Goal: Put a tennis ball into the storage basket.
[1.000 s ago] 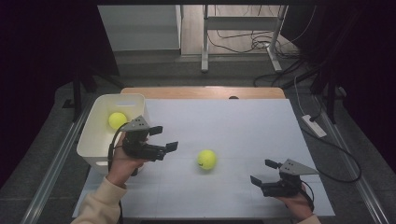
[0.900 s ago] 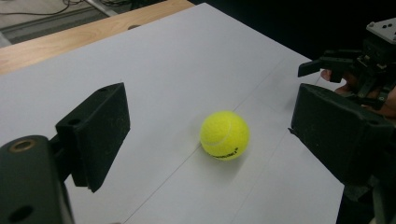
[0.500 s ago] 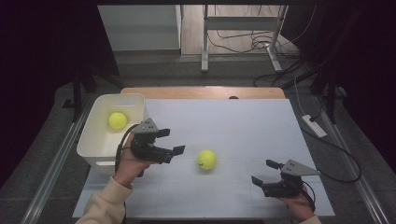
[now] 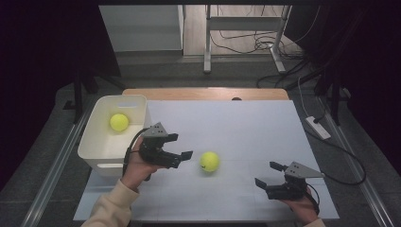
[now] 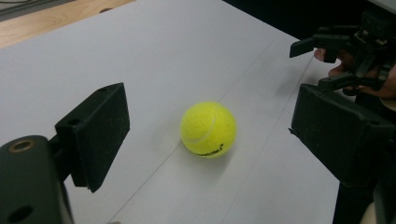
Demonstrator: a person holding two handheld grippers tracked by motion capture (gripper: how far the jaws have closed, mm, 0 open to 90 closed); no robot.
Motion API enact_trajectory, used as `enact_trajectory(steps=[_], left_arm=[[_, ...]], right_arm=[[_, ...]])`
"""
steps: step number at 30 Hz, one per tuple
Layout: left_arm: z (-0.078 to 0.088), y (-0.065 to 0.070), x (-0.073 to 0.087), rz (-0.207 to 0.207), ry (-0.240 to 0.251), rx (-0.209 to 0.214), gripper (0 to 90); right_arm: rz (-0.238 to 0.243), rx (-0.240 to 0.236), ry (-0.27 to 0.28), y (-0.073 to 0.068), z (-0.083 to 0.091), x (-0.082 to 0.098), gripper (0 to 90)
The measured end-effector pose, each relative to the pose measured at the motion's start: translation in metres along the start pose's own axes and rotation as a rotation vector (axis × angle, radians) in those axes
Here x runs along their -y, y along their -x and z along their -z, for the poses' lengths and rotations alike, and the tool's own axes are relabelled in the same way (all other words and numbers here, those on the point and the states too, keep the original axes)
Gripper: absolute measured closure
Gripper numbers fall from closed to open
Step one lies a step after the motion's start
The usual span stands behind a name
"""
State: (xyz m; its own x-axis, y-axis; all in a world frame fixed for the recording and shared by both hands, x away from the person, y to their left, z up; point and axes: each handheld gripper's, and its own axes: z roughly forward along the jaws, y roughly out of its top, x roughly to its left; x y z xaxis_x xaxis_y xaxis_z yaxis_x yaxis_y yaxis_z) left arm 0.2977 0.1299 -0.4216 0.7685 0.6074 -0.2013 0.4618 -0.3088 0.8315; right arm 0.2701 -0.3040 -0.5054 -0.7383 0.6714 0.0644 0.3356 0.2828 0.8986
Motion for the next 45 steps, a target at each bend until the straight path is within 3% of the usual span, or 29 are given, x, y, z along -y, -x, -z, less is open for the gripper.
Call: enact_trajectory(steps=[45], left_arm=[[-0.044,0.007,0.015,0.011,-0.114,0.039,10.8]], right_arm=[[0.013,0.003,-0.013,-0.001,-0.001,0.002,10.2]])
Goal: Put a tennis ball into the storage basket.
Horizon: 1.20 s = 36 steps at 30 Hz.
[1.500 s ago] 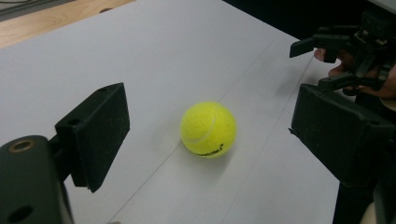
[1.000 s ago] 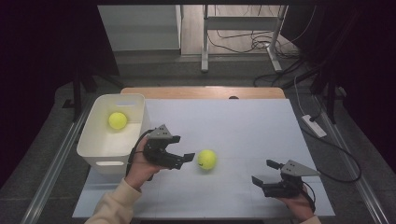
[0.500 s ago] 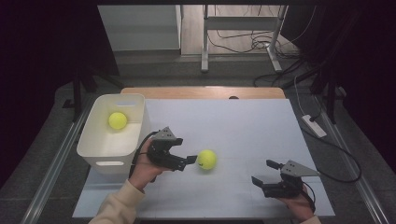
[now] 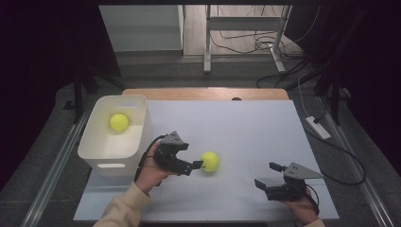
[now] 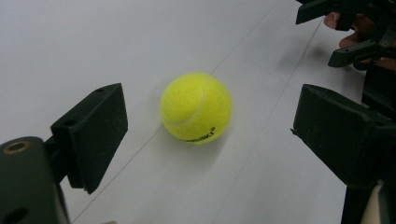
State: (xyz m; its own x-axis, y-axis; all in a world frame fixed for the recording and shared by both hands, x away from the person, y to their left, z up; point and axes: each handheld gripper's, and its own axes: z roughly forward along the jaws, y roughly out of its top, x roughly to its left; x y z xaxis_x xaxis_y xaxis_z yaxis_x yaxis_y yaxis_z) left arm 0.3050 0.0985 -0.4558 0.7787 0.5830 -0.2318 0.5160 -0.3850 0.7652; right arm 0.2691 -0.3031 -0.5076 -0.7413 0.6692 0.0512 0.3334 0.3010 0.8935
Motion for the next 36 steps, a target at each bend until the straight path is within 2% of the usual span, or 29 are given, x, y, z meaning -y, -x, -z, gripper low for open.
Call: enact_trajectory(steps=[15,22,36], left_arm=[[-0.01,0.002,0.001,0.004,-0.031,-0.002,10.5],[-0.019,0.002,0.0,-0.001,-0.062,-0.008,9.7],[-0.036,0.005,-0.003,-0.011,-0.09,0.006,8.9]], right_arm=[[0.007,0.006,-0.005,0.0,-0.001,0.0,10.2],[0.008,0.005,-0.005,0.0,-0.001,0.0,10.2],[0.008,0.004,-0.006,0.0,-0.001,0.001,10.2]])
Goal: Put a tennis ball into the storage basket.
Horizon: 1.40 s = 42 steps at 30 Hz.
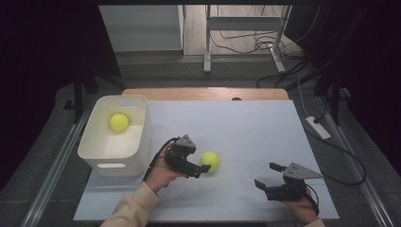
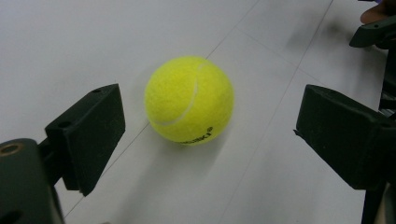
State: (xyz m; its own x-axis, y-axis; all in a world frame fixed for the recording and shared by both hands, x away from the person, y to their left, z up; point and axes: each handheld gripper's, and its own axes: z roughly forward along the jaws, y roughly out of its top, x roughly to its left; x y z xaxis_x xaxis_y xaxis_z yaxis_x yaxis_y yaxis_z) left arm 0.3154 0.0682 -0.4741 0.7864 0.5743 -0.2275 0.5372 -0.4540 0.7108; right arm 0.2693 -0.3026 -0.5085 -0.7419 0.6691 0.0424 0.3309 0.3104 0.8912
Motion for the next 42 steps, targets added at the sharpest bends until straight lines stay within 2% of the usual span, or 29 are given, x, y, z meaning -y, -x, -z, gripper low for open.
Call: enact_trajectory(steps=[13,26,34,39,42], left_arm=[[-0.018,0.005,-0.006,-0.018,-0.043,0.021,8.2],[-0.031,0.003,-0.01,-0.014,-0.08,0.036,7.6],[-0.037,0.002,-0.016,-0.025,-0.092,0.019,7.6],[-0.041,0.001,-0.018,-0.036,-0.102,-0.014,7.8],[-0.046,0.0,-0.019,-0.042,-0.112,-0.053,8.1]], right_arm=[[0.001,0.002,-0.002,0.0,0.001,0.0,10.2],[0.0,0.003,-0.004,0.001,0.0,0.0,10.2],[-0.001,0.001,-0.006,0.001,0.0,0.001,10.2],[-0.001,0.0,-0.005,0.001,0.0,0.0,10.2],[-0.001,0.0,-0.006,0.001,0.0,0.001,10.2]])
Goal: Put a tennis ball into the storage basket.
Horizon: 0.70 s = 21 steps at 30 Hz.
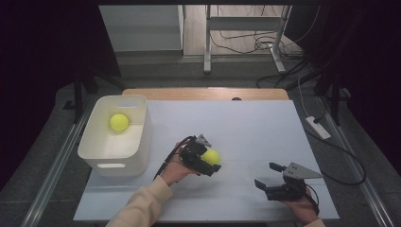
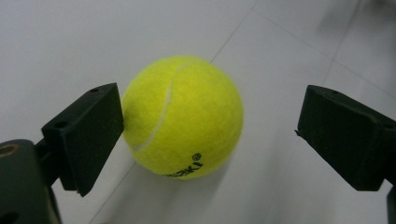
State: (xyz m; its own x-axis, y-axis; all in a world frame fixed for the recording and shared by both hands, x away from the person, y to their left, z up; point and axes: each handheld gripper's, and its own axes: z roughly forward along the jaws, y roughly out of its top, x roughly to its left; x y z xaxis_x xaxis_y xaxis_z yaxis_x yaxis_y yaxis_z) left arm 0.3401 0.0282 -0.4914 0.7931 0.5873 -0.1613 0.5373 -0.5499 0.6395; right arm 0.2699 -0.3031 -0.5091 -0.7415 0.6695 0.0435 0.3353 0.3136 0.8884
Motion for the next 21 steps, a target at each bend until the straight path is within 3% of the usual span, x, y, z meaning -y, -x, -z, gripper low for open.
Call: enact_trajectory(steps=[9,13,21], left_arm=[[-0.007,-0.003,0.0,-0.004,-0.02,-0.067,13.3],[-0.012,-0.004,0.002,-0.021,-0.043,-0.11,25.1],[-0.011,-0.001,0.002,-0.059,-0.036,-0.125,27.7]], right_arm=[[0.0,-0.001,0.001,0.0,0.0,0.0,10.2],[0.0,-0.001,0.001,0.0,0.0,0.0,10.2],[0.001,0.0,0.006,0.001,0.001,0.0,10.2]])
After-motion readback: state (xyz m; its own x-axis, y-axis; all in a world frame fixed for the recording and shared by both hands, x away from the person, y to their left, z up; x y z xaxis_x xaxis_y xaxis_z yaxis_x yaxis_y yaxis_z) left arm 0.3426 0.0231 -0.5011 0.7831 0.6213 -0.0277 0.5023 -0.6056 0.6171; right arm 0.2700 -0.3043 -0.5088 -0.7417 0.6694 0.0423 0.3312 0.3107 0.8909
